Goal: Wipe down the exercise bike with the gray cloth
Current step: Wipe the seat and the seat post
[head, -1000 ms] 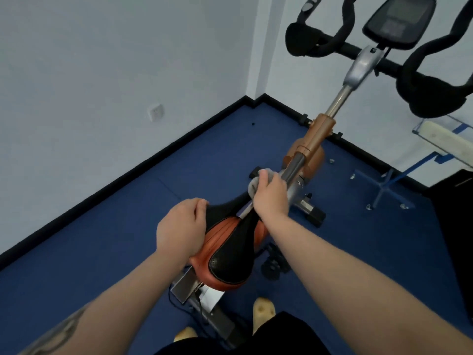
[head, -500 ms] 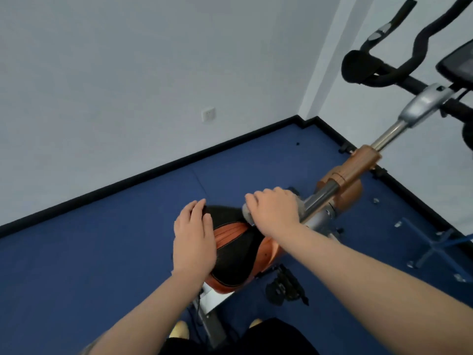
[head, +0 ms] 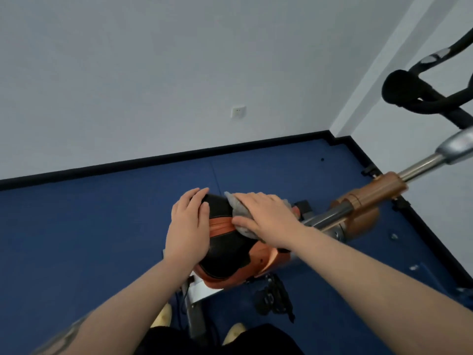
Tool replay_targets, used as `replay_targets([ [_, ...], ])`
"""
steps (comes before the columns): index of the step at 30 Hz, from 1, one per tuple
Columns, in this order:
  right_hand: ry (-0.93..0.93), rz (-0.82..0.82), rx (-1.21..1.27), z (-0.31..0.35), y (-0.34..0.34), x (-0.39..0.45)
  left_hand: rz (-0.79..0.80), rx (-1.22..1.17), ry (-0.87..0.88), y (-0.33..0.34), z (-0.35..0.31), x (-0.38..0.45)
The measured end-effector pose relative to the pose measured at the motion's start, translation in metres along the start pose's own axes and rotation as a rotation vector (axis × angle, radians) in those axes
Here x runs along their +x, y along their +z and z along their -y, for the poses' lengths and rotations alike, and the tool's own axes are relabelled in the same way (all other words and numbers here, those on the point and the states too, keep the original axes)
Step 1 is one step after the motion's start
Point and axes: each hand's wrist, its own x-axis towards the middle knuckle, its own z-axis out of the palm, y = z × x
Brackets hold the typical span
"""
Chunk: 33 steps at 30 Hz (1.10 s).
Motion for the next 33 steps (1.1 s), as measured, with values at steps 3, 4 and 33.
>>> replay_targets([
  [3,0.029,0.162,0.122,-0.044,-0.017,-0.009,-0.003,-0.007,0.002,0.000,-0.002,0.000],
  [4,0.075,0.182,0.138,-0.051,-0.019,-0.013,-0.016,-0.020,-0.006,0.000,-0.002,-0.001],
  [33,-0.195,0.184,0.228,0.050,0.006,0.071,0.024,-0.499,-0.279,-0.003,0.015,-0.063],
])
